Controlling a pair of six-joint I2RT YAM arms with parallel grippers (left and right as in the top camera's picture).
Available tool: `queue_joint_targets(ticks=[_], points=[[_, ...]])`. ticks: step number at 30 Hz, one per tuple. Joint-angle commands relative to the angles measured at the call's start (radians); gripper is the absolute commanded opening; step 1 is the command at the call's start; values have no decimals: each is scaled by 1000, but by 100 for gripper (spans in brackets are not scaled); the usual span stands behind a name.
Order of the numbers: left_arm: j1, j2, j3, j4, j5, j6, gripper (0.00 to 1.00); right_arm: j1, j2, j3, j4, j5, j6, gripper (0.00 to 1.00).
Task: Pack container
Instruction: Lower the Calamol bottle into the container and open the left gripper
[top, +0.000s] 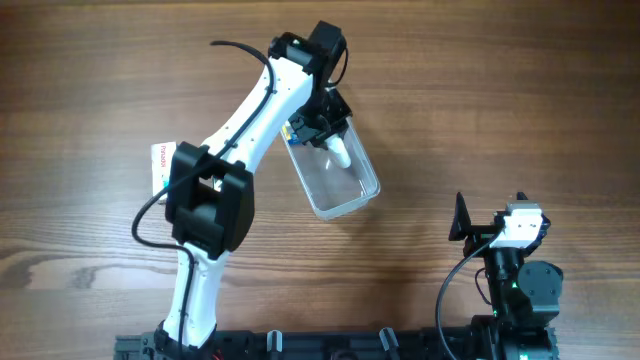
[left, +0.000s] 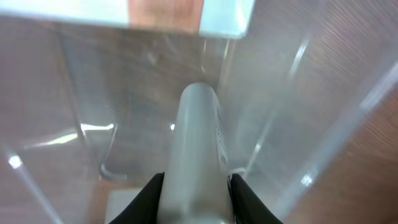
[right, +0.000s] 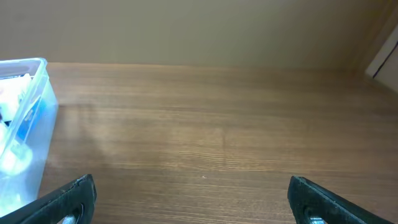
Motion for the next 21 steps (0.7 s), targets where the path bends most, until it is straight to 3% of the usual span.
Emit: queue_joint_targets(ticks=[1, 14, 21], points=[[-1, 21, 22, 20, -63, 28, 18, -6, -12, -5, 4, 20, 16, 100], [-2, 25, 22, 84, -141, 58, 22, -6, -12, -5, 4, 20, 16, 100], [-2, 25, 22, 91, -140, 58, 54, -6, -12, -5, 4, 20, 15, 100]])
